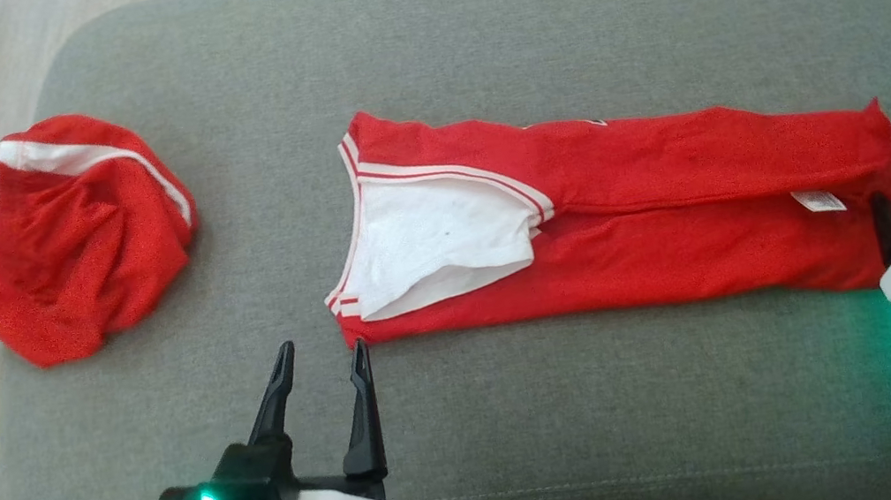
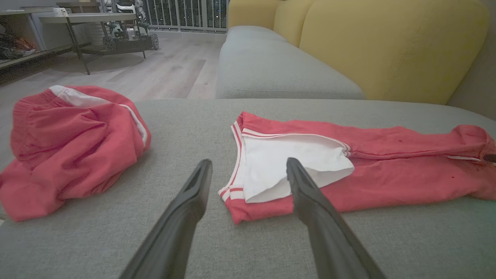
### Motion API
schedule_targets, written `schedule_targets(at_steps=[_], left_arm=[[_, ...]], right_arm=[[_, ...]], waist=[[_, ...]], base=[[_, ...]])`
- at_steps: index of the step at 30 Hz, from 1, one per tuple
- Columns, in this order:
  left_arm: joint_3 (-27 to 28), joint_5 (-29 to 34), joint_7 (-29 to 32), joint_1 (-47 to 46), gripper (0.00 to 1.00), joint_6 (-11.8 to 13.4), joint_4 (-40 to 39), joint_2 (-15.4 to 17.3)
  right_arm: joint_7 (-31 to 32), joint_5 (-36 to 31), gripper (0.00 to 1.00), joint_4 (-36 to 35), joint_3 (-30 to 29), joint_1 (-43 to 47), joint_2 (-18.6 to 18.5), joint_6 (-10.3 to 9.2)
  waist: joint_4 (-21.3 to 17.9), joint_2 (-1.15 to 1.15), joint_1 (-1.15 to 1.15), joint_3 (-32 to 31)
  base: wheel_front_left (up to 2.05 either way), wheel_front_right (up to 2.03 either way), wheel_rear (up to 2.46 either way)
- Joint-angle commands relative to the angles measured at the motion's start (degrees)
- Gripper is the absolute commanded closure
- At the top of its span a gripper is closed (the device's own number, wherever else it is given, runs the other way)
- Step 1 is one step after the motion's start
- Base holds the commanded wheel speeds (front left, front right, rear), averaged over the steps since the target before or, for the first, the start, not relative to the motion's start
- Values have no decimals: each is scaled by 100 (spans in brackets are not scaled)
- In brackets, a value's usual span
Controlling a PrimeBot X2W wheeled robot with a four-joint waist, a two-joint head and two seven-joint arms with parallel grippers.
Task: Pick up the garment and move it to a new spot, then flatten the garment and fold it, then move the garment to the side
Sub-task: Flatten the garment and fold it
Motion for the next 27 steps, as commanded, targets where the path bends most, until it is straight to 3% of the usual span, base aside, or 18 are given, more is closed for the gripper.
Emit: schedule_targets(at_steps=[1, 10, 19, 20, 21, 22, 27], left_arm=[[265, 83, -69, -62, 0, -62, -135, -30], [440, 279, -70, 46, 0, -281, -102, -193], [563, 554, -70, -41, 0, -434, -93, -366], [571, 582, -70, -52, 0, -454, -84, -382], [584, 606, -70, -60, 0, -471, -76, -399], [601, 626, -70, -66, 0, -485, -68, -416], [680, 680, -70, -40, 0, -524, -34, -480]], right_arm=[[-31, -164, 0, -40, 28, -305, -21, -2], [31, -925, 0, 732, -572, -623, -21, -2], [148, -1347, 0, 996, -1093, -1095, -48, -2], [160, -1393, 11, 1026, -1122, -1130, -50, -2], [155, -1430, 51, 1049, -1143, -1160, -51, -2], [155, -1450, 100, 1083, -1131, -1188, -50, -2], [7, -1368, 100, 1133, -1001, -1214, -51, -2]], waist=[[62, 0, 0, -33], [210, 0, 0, 7], [300, 0, 0, 305], [316, 0, 0, 321], [329, 0, 0, 336], [337, 0, 0, 346], [315, 0, 0, 303]], base=[[0, 0, 0], [0, 0, 0], [0, 0, 0], [0, 0, 0], [0, 0, 0], [0, 0, 0], [0, 0, 0]])
